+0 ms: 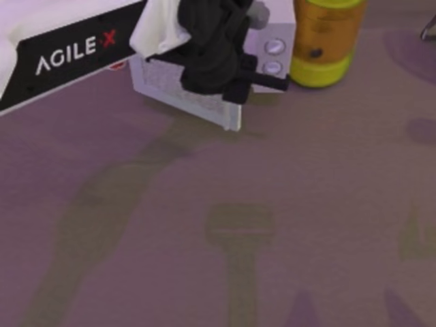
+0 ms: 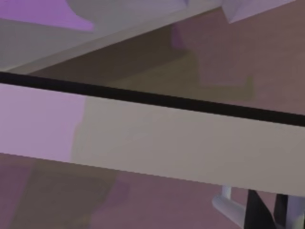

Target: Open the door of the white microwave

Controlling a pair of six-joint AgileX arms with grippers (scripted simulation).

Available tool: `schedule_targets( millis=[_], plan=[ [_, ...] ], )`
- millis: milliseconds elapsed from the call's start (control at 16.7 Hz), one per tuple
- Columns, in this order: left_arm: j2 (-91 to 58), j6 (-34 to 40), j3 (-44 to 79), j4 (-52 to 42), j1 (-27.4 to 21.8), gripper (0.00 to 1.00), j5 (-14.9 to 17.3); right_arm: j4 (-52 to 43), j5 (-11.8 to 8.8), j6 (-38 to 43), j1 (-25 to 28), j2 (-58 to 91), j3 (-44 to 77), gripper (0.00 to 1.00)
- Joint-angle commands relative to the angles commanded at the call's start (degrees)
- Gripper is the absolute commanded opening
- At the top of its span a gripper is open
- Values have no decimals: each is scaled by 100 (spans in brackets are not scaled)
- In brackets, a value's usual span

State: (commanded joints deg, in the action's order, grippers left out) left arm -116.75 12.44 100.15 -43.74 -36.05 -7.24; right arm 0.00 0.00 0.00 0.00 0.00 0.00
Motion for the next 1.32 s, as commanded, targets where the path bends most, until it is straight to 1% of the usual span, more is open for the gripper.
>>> schedule_targets(
  millis=[960, 1140, 1320],
  plan=[
    [0, 0, 0, 0, 0, 0, 0, 0, 0, 0, 0, 0, 0, 100],
    [39, -48, -86, 28, -15, 0, 73, 0, 0, 0, 0, 0, 0, 100],
    [284, -367, -394, 169, 77, 0, 229, 0, 0, 0, 0, 0, 0, 100]
  ],
)
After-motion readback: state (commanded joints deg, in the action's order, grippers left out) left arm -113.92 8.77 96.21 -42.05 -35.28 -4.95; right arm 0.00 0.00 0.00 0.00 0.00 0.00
